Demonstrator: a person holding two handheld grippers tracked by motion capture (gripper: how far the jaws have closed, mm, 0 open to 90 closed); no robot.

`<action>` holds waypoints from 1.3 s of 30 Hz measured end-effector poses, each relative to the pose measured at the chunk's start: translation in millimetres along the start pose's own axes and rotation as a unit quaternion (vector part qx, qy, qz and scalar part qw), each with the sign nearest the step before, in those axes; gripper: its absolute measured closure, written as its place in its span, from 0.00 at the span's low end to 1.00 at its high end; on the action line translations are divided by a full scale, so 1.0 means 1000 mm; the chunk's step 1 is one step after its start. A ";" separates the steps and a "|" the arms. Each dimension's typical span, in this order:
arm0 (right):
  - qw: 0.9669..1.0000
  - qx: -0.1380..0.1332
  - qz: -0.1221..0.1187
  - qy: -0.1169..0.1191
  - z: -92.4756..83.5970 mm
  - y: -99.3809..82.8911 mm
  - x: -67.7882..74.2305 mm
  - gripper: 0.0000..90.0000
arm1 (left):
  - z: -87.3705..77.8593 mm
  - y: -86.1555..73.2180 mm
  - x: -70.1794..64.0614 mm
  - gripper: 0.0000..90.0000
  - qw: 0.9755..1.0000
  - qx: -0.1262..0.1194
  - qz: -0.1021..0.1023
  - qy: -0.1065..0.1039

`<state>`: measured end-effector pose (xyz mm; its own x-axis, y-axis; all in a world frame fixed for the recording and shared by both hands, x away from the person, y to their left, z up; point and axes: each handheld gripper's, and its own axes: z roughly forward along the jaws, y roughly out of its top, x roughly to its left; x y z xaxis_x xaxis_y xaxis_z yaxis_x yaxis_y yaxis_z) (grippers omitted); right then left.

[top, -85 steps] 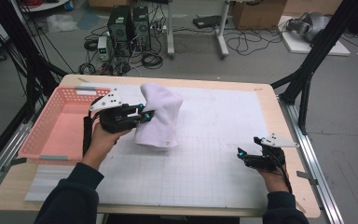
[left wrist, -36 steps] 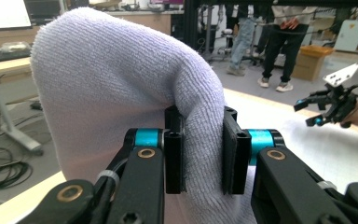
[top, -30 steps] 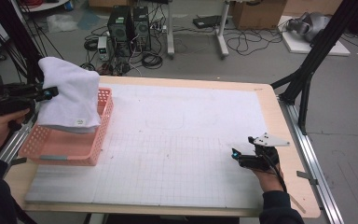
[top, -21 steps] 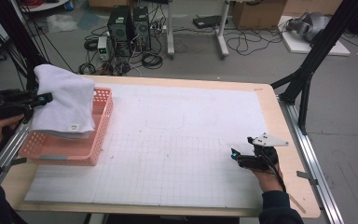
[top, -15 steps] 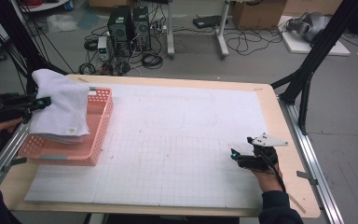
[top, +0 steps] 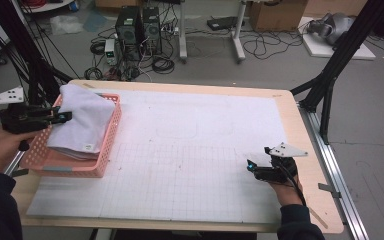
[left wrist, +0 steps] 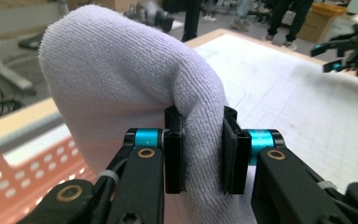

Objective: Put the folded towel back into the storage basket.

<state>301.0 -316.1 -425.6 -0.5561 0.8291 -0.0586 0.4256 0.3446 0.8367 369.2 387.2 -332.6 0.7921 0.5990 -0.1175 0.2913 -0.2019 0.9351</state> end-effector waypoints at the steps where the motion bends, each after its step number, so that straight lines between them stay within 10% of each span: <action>1: 1.000 0.000 0.000 0.000 0.000 0.000 0.000 0.19 | 0.001 -0.002 0.001 0.82 1.000 0.004 -0.002 0.002; 16: 1.000 0.001 0.002 -0.003 -0.001 -0.001 -0.001 0.19 | 0.009 -0.015 0.011 0.82 0.998 0.043 -0.026 0.027; 26: 1.000 0.001 0.001 -0.003 -0.001 -0.001 -0.001 0.19 | 0.023 -0.020 0.007 0.82 0.999 0.037 -0.028 0.002; 29: 1.000 0.002 0.000 -0.003 -0.001 -0.001 0.000 0.19 | 0.026 -0.021 0.009 0.81 0.998 0.053 -0.027 0.026; 36: 1.000 0.002 0.003 -0.003 -0.003 -0.002 -0.002 0.19 | 0.025 -0.026 0.019 0.72 0.983 0.125 -0.059 0.120; 38: 1.000 0.001 0.003 -0.005 -0.003 -0.002 -0.002 0.19 | 0.021 -0.025 0.020 0.59 0.973 0.132 -0.065 0.179; 39: 1.000 0.000 0.004 -0.005 -0.003 -0.002 -0.002 0.19 | 0.015 -0.023 0.020 0.52 0.963 0.132 -0.068 0.225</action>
<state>299.2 -319.9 -425.5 -0.5456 0.8360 -0.0575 0.4299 0.3381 0.8372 386.8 392.0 -361.3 0.4411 0.8972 -0.0199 0.5485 -0.2520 0.7973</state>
